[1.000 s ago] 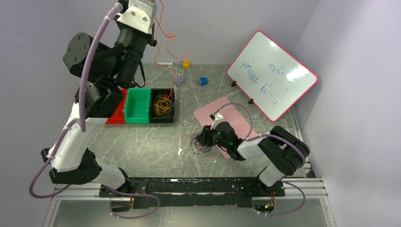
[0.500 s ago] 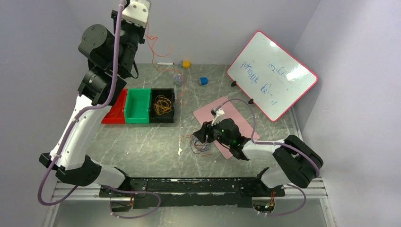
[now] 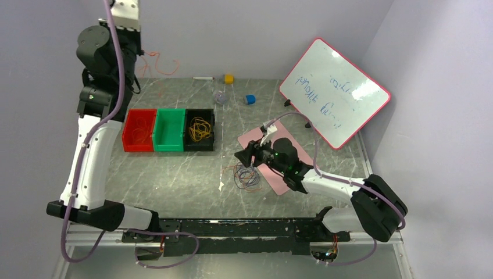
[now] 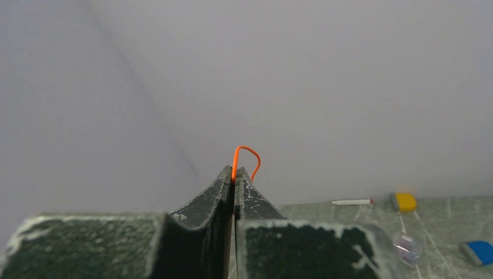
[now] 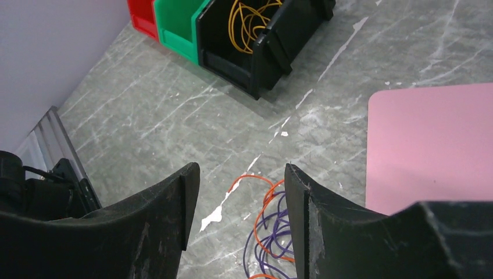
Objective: Untangle the cables
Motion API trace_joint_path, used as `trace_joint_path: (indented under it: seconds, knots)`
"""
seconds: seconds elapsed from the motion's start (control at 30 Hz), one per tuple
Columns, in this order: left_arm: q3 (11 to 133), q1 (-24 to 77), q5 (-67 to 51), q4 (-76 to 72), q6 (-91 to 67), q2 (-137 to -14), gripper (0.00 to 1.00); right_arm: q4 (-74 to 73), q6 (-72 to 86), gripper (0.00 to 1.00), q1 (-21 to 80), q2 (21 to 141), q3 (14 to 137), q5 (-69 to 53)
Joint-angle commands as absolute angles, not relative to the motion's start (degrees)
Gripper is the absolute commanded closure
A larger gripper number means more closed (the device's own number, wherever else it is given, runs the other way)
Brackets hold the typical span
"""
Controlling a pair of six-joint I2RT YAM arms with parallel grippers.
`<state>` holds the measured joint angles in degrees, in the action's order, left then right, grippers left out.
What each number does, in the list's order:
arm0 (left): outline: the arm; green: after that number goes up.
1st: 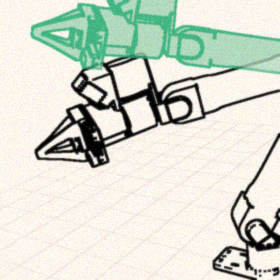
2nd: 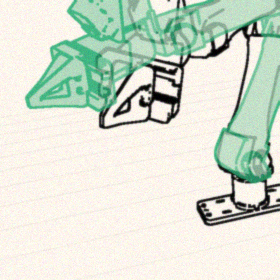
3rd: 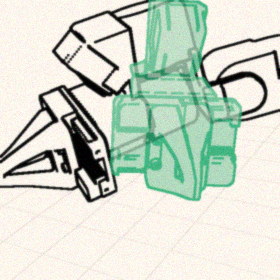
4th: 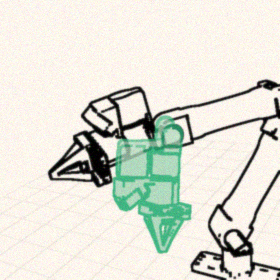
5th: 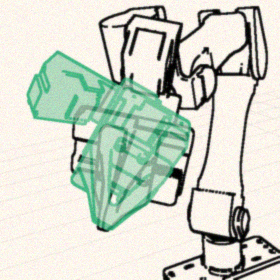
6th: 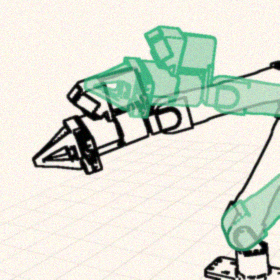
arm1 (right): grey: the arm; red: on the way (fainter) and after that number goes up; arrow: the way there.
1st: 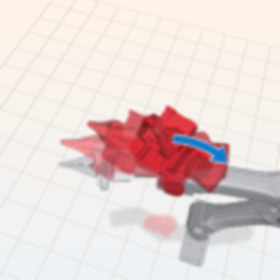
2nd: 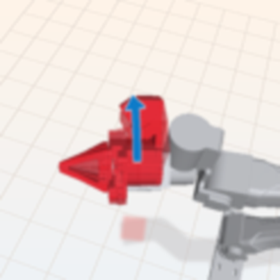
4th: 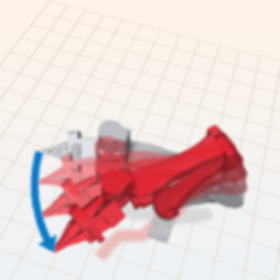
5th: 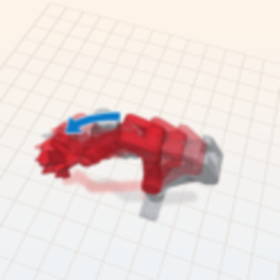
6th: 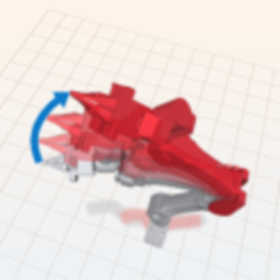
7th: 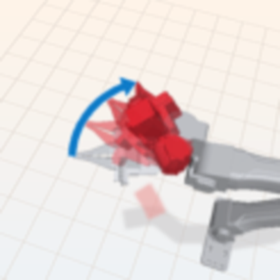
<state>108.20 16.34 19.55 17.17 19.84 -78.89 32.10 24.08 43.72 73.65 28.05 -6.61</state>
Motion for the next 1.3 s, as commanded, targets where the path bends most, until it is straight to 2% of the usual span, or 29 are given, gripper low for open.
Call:
trace_joint_path:
  seconds: [0.0,0.23,0.43,0.7,0.97,1.27]
  knots:
    - [106.71,8.74,14.33,19.30,13.51,-77.36,0.93,29.75,23.00,0.41,43.94,72.07,30.51,-6.21]
    - [98.79,-1.36,12.41,18.89,8.35,-75.95,0.93,24.53,22.31,0.39,43.68,70.21,35.51,-7.73]
    - [92.93,-4.39,13.84,16.77,7.64,-74.89,0.93,21.89,20.82,0.38,43.48,69.42,37.29,-7.74]
    - [93.58,-7.08,12.22,16.53,6.74,-76.60,0.93,22.76,22.12,0.38,43.28,69.09,35.67,-7.39]
    - [88.43,-8.18,12.93,13.93,6.72,-77.79,0.93,22.12,21.96,0.37,43.08,69.09,35.24,-7.07]
    - [96.76,-8.48,7.61,18.55,4.21,-79.72,0.93,21.62,21.90,0.37,42.92,69.07,35.33,-6.61]
